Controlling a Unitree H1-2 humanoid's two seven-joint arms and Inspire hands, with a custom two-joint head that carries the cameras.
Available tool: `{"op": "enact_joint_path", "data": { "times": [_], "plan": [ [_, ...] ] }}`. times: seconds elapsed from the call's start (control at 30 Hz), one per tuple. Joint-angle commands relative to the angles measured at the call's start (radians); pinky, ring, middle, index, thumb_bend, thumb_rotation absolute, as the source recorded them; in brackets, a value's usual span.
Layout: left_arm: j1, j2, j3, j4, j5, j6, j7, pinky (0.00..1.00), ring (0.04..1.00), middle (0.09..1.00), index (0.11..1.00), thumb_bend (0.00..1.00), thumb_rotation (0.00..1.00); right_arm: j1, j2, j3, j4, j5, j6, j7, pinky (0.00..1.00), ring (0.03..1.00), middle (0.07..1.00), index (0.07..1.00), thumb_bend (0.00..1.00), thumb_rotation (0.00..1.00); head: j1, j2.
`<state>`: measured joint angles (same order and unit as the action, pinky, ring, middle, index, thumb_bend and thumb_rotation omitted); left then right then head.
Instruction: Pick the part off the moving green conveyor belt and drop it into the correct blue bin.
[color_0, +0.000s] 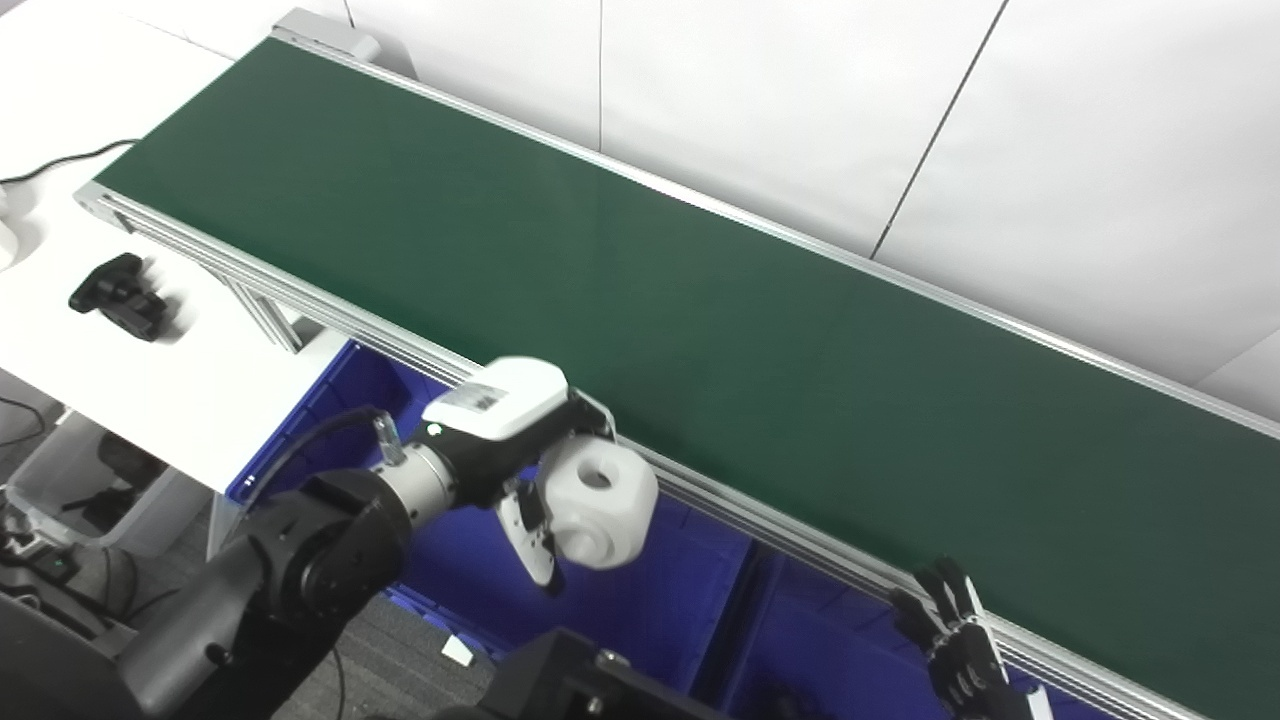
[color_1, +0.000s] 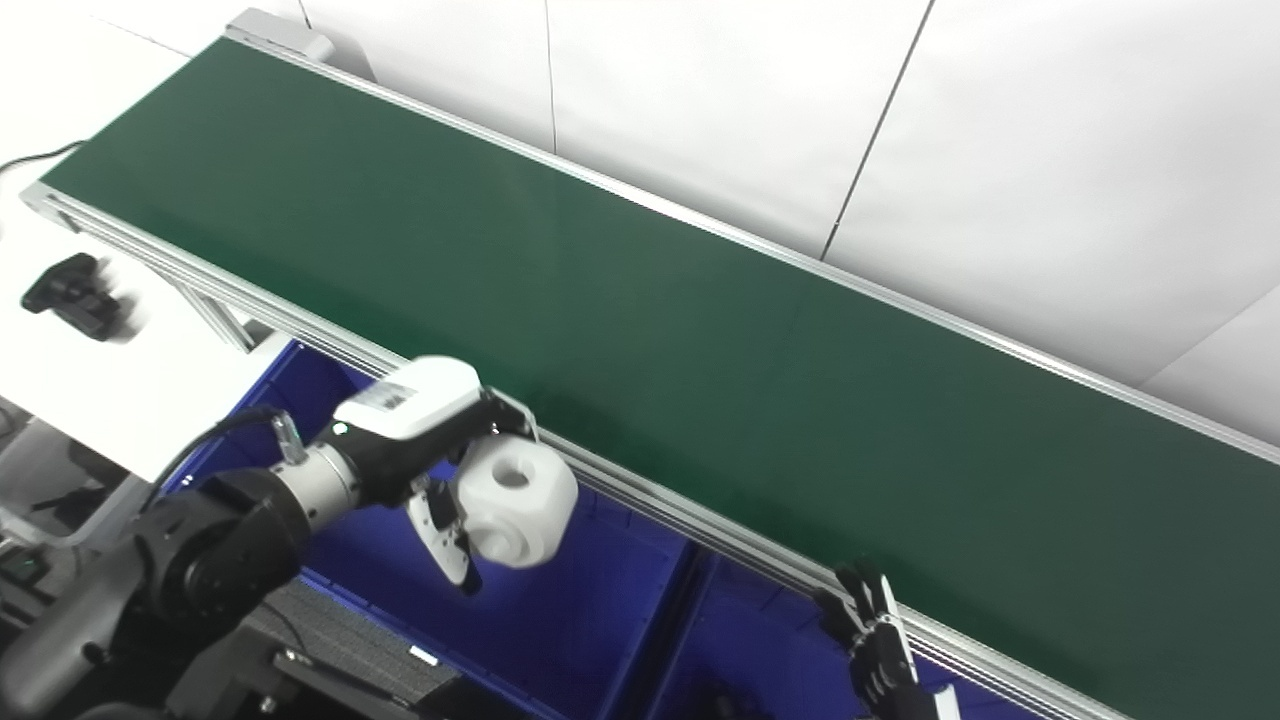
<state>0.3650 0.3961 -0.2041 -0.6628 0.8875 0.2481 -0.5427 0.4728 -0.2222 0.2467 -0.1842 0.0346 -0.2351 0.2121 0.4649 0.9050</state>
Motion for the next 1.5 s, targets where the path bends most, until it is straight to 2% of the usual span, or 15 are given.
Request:
{"op": "enact_joint_path", "data": {
  "times": [0.0, 0.3, 0.4, 0.43, 0.47, 0.53, 0.57, 0.67, 0.83, 0.97, 1.07, 1.13, 1.27, 1.37, 1.47],
  "plan": [
    [-0.002, 0.001, 0.003, -0.012, 0.037, -0.018, 0.008, 0.36, 0.46, 0.463, 0.524, 0.52, 0.0, 0.002, 0.001, -0.005, -0.038, 0.013, 0.009, 0.01, 0.85, 0.872, 0.944, 0.978, 0.87, 0.93, -0.001, -0.001],
    [0.004, 0.004, 0.002, 0.003, 0.088, -0.056, 0.012, 0.36, 0.461, 0.466, 0.52, 0.52, 0.0, 0.004, 0.011, -0.005, -0.051, 0.01, 0.034, 0.009, 0.85, 0.866, 0.941, 0.972, 0.9, 0.92, -0.01, 0.002],
    [0.003, 0.005, 0.006, 0.007, 0.08, -0.05, -0.012, 0.38, 0.485, 0.475, 0.514, 0.52, 0.0, 0.004, 0.014, -0.006, -0.049, 0.01, 0.031, 0.009, 0.84, 0.863, 0.936, 0.969, 0.9, 0.92, -0.012, 0.001],
    [0.003, 0.007, 0.008, 0.005, 0.076, -0.043, -0.03, 0.41, 0.514, 0.541, 0.502, 0.52, 0.04, 0.005, 0.014, -0.006, -0.05, 0.01, 0.031, 0.009, 0.84, 0.861, 0.933, 0.968, 0.9, 0.91, -0.014, 0.0],
    [0.001, 0.011, 0.008, 0.002, 0.075, -0.038, -0.048, 0.43, 0.544, 0.593, 0.578, 0.67, 0.14, 0.006, 0.014, -0.006, -0.05, 0.01, 0.031, 0.009, 0.84, 0.861, 0.933, 0.969, 0.89, 0.92, -0.015, 0.0],
    [0.004, 0.021, 0.01, 0.0, 0.086, -0.056, -0.051, 0.61, 0.727, 0.756, 0.729, 0.9, 0.34, 0.006, 0.014, -0.007, -0.05, 0.013, 0.032, 0.011, 0.84, 0.862, 0.934, 0.968, 0.89, 0.91, -0.015, 0.001],
    [0.009, 0.025, 0.01, -0.001, 0.103, -0.071, -0.043, 0.74, 0.809, 0.834, 0.794, 0.96, 0.44, 0.005, 0.013, -0.006, -0.05, 0.013, 0.033, 0.012, 0.85, 0.863, 0.933, 0.969, 0.89, 0.91, -0.015, 0.002],
    [0.018, 0.027, 0.012, -0.008, 0.132, -0.089, -0.041, 0.89, 0.909, 0.935, 0.873, 1.0, 0.56, 0.005, 0.011, -0.007, -0.049, 0.009, 0.033, 0.013, 0.85, 0.864, 0.935, 0.971, 0.89, 0.92, -0.016, 0.001],
    [0.021, 0.029, 0.018, -0.015, 0.132, -0.104, -0.066, 0.99, 0.965, 0.98, 0.921, 1.0, 0.64, 0.006, 0.012, -0.007, -0.047, 0.007, 0.027, 0.014, 0.85, 0.859, 0.932, 0.971, 0.89, 0.92, -0.017, 0.001],
    [0.021, 0.028, 0.026, -0.005, 0.123, -0.12, -0.054, 0.98, 0.962, 0.972, 0.922, 1.0, 0.64, 0.004, 0.015, -0.005, -0.044, 0.006, 0.027, 0.014, 0.85, 0.859, 0.933, 0.969, 0.89, 0.91, -0.022, -0.002],
    [0.013, 0.028, 0.029, -0.013, 0.124, -0.111, -0.089, 0.99, 0.967, 0.971, 0.934, 1.0, 0.64, 0.004, 0.016, -0.004, -0.043, 0.002, 0.028, 0.014, 0.85, 0.861, 0.935, 0.97, 0.89, 0.92, -0.025, -0.001],
    [0.012, 0.026, 0.034, -0.014, 0.111, -0.121, -0.079, 0.97, 0.952, 0.957, 0.928, 1.0, 0.63, 0.005, 0.016, -0.004, -0.044, 0.004, 0.03, 0.014, 0.85, 0.861, 0.936, 0.97, 0.89, 0.91, -0.027, -0.001],
    [0.014, 0.012, 0.052, -0.021, 0.035, -0.151, -0.025, 0.9, 0.897, 0.907, 0.897, 1.0, 0.63, 0.007, 0.015, -0.002, -0.049, -0.001, 0.031, 0.014, 0.85, 0.862, 0.938, 0.972, 0.89, 0.91, -0.038, 0.002],
    [0.014, -0.021, 0.071, -0.02, -0.134, -0.216, 0.072, 0.83, 0.842, 0.852, 0.849, 1.0, 0.63, 0.011, 0.015, -0.001, -0.054, -0.004, 0.036, 0.013, 0.85, 0.862, 0.937, 0.97, 0.89, 0.91, -0.056, 0.008],
    [0.008, -0.073, 0.07, -0.055, -0.341, -0.193, 0.086, 0.89, 0.872, 0.872, 0.858, 1.0, 0.61, 0.014, 0.016, 0.0, -0.056, -0.009, 0.039, 0.013, 0.85, 0.862, 0.933, 0.966, 0.89, 0.91, -0.076, 0.011]
  ]
}}
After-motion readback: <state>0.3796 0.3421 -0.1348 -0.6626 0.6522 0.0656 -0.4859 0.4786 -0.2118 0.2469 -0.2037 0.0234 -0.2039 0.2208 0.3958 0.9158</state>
